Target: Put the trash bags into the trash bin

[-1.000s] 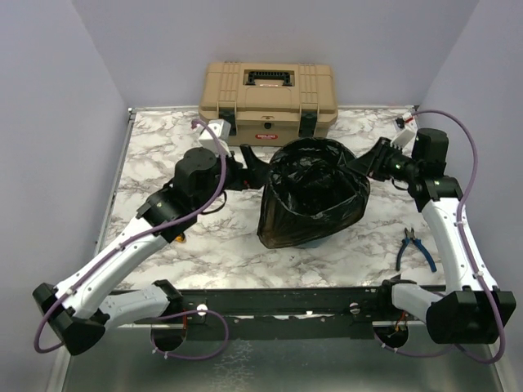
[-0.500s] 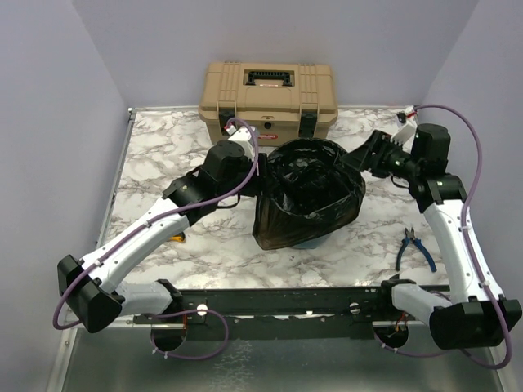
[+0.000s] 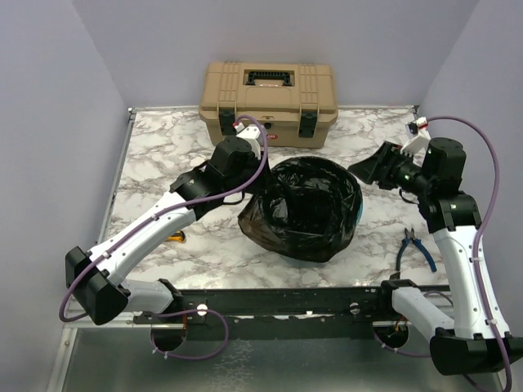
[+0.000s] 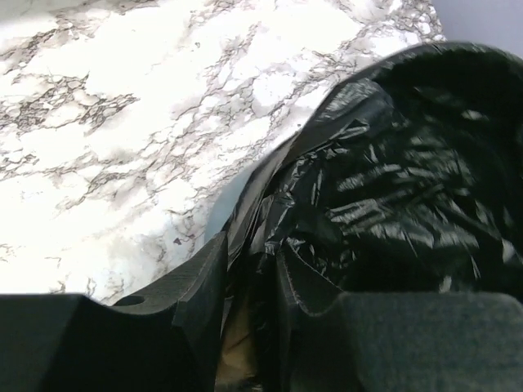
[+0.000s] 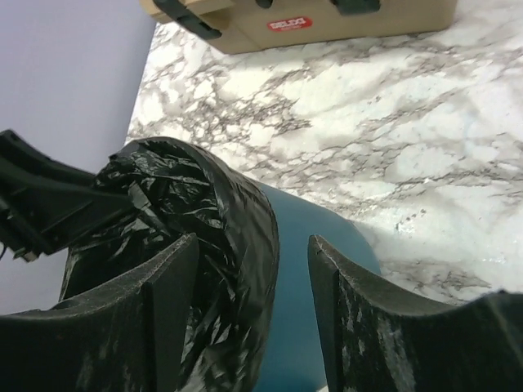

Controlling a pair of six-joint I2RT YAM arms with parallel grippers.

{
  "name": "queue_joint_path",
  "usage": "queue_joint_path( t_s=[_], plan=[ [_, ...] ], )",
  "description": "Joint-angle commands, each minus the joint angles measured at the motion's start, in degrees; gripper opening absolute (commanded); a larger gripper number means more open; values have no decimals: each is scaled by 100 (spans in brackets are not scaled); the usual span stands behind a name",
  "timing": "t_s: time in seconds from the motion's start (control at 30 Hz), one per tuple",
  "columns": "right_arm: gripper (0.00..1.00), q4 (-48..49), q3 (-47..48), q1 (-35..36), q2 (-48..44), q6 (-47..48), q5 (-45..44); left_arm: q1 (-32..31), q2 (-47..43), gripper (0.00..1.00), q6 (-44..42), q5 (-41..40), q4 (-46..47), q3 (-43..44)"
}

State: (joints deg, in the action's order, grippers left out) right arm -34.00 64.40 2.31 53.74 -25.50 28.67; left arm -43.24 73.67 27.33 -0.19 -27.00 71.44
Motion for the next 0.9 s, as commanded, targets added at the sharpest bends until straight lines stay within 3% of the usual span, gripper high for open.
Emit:
queue_joint_path(
  t_s=[0.0, 0.27, 0.5, 0.67, 0.87],
  plan=[
    [60, -583, 32, 1, -243, 0, 533, 6, 132, 28, -263, -271, -527, 313],
    [62, -891, -107, 2, -426, 4, 534, 3, 59, 0, -209, -739, -679, 555],
    [62, -504, -59, 4, -265, -236, 809, 2, -247, 0, -39, -1715, -873, 652],
    [62, -729, 114, 15, -211, -51, 1112, 9, -285, 0, 353, -2601, -1095, 538],
    [60, -802, 30, 206, -218, 72, 1430, 9, -132, 0, 618, -2911, -1096, 523]
  ],
)
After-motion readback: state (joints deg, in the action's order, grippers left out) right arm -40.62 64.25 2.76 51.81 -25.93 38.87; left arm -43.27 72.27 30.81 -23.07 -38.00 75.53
